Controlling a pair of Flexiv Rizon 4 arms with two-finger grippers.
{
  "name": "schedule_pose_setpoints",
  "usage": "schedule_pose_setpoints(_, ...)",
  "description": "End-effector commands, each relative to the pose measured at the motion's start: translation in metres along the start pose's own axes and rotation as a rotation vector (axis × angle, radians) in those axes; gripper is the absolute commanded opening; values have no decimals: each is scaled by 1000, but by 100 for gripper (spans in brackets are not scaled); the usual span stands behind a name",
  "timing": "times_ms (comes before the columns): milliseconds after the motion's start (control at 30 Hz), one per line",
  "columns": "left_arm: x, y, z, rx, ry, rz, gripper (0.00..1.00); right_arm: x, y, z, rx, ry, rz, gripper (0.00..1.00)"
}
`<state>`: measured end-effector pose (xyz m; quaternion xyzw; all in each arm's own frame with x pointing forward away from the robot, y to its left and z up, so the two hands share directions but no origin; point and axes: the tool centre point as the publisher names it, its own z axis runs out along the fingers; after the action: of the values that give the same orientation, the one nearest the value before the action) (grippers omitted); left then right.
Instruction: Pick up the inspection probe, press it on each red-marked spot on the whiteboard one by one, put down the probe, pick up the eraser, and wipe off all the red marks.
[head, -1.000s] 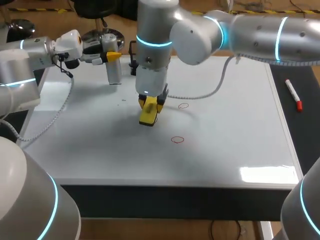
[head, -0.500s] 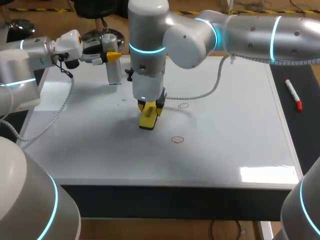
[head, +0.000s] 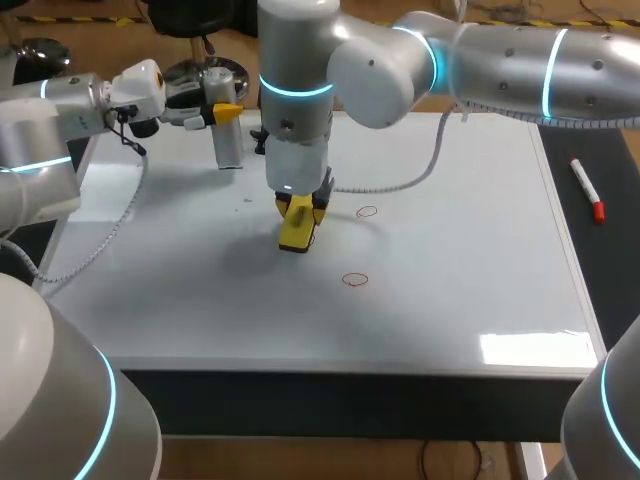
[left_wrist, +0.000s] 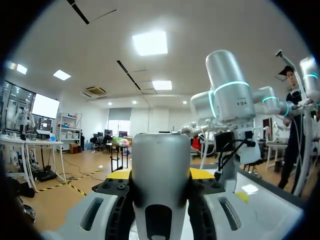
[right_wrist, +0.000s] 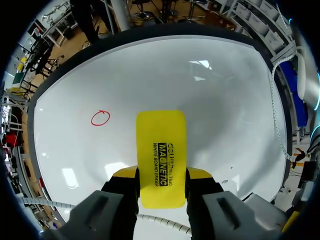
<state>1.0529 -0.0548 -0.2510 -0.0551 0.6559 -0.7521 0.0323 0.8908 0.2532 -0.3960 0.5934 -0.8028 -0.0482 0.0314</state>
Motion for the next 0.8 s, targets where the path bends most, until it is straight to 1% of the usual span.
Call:
schedule_pose_setpoints(33,1,-1,1,0,-4,2,0,1,0,-1,3,1,-1,0)
schedule_pose_setpoints(133,1,-1,1,0,-4,2,0,1,0,-1,3,1,-1,0)
schedule_pose_setpoints(233,1,-1,1,0,-4,2,0,-4,3,2,-4,6,-12,0)
schedule_pose_setpoints(533,1,-1,1,0,-4,2,0,-8,17,25,-36,14,-28,0)
schedule_pose_setpoints(800,1,-1,1,0,-4,2,0,-8,20,39,-49,11,-40,0)
